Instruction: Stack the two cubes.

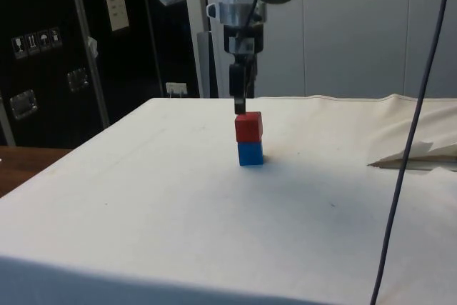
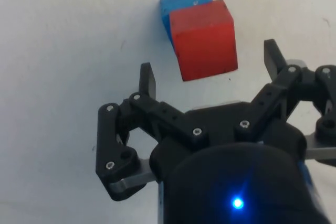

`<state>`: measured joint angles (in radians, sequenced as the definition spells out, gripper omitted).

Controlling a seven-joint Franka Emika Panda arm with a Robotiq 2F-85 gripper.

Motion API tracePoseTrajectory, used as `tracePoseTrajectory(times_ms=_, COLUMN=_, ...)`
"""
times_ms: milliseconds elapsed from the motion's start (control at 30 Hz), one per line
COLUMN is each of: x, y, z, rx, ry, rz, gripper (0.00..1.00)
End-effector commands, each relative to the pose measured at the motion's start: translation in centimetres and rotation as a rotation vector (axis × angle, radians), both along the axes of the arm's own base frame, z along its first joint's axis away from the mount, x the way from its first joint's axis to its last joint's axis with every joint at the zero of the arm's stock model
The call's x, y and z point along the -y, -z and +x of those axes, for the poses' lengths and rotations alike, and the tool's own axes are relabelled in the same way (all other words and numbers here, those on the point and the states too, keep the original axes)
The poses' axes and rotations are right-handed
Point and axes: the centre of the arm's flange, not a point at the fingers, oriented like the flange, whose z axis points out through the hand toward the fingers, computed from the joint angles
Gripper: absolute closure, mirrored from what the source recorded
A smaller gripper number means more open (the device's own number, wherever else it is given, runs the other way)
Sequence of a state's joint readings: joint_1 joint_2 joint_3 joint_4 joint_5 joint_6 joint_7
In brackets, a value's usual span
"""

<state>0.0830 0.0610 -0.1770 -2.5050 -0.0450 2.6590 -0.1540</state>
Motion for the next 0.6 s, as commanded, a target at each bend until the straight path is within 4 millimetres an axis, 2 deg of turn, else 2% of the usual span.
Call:
tracePoseTrajectory(times_ms=0, x=0.1, y=-0.5, z=0.0, rx=-0.003, ry=0.003, rz=-0.002, gripper=0.00)
tracePoseTrajectory(times_ms=433, x=0.1, y=-5.3, z=0.2, rx=0.011, ry=0.009, rz=0.011, gripper=0.00)
tracePoseTrajectory(times_ms=567, x=0.1, y=-5.8, z=0.2, rx=0.018, ry=0.006, rz=0.016, gripper=0.00)
